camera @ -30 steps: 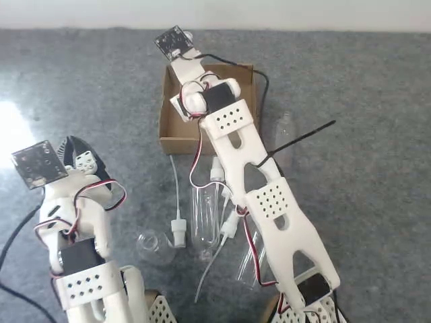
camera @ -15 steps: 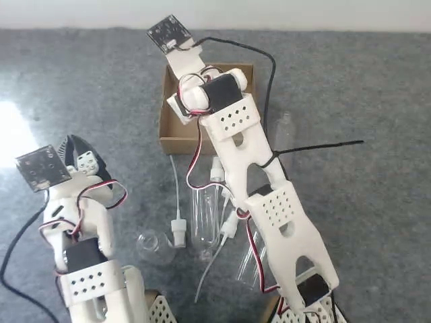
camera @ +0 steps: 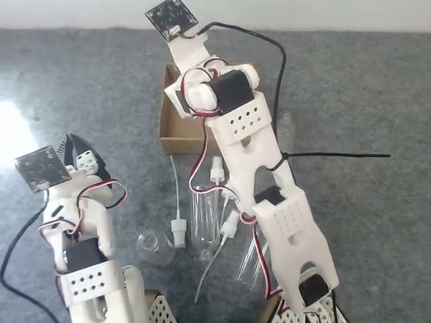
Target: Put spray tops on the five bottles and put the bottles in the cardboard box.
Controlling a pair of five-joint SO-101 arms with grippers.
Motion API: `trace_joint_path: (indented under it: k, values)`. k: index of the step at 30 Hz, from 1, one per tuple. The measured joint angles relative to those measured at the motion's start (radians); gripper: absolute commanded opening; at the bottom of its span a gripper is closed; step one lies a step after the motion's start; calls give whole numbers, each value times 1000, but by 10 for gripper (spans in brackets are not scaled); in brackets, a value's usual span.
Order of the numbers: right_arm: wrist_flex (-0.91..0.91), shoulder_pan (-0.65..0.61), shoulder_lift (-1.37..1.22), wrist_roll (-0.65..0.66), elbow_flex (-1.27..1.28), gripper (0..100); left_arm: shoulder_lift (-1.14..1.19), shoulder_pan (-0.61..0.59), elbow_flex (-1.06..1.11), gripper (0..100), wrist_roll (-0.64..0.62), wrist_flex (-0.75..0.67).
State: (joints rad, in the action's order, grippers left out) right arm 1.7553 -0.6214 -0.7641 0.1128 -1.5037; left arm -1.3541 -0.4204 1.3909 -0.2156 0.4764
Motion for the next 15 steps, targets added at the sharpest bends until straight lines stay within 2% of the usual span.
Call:
trace_joint_path:
  k: [15]
  values:
    - [0, -26, 733, -2, 870, 224, 0, -2, 0, 16, 0, 0]
